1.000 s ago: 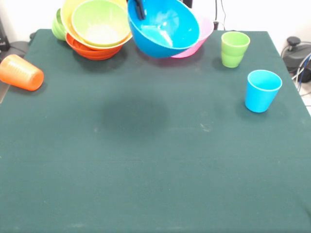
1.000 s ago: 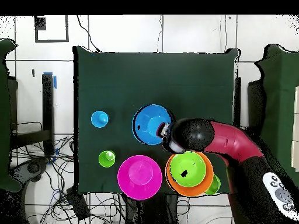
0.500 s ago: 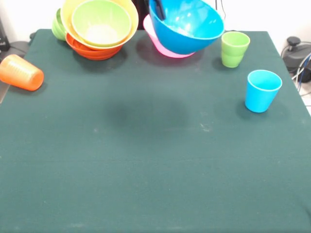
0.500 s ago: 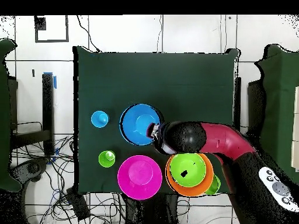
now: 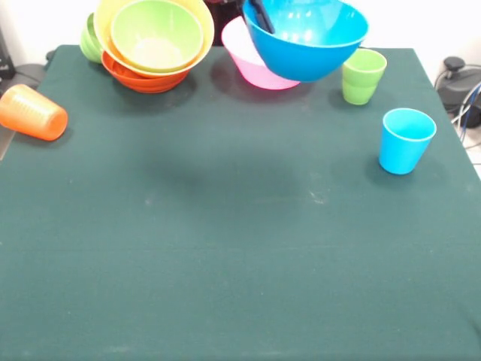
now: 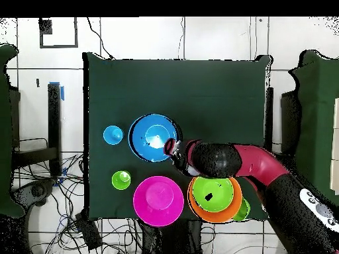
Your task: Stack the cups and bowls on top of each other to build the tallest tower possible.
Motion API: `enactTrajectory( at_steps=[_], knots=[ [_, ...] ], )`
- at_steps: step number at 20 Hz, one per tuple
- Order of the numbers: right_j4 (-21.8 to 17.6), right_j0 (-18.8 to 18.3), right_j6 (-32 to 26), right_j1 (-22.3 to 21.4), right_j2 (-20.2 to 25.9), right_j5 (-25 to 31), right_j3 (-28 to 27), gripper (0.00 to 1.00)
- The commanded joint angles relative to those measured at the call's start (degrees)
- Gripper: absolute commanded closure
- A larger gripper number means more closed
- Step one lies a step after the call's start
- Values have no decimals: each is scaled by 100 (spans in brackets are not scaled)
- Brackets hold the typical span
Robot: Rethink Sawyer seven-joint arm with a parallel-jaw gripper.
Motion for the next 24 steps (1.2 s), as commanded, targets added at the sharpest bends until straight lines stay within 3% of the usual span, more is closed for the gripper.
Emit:
enactTrajectory(
  at_steps=[1,4,10,14,18,24],
  knots=[
    [-468,32,-994,218,272,365,350,100],
    [-946,138,-1320,25,-261,1235,-62,100],
    [-1586,-505,-1883,395,-356,1470,-267,100],
    [-1737,-969,-2158,251,-129,1887,-226,100],
    [-1637,-1355,-2339,38,155,2358,-205,100],
    [-1651,-1484,-2343,433,169,2575,-461,100]
  ],
)
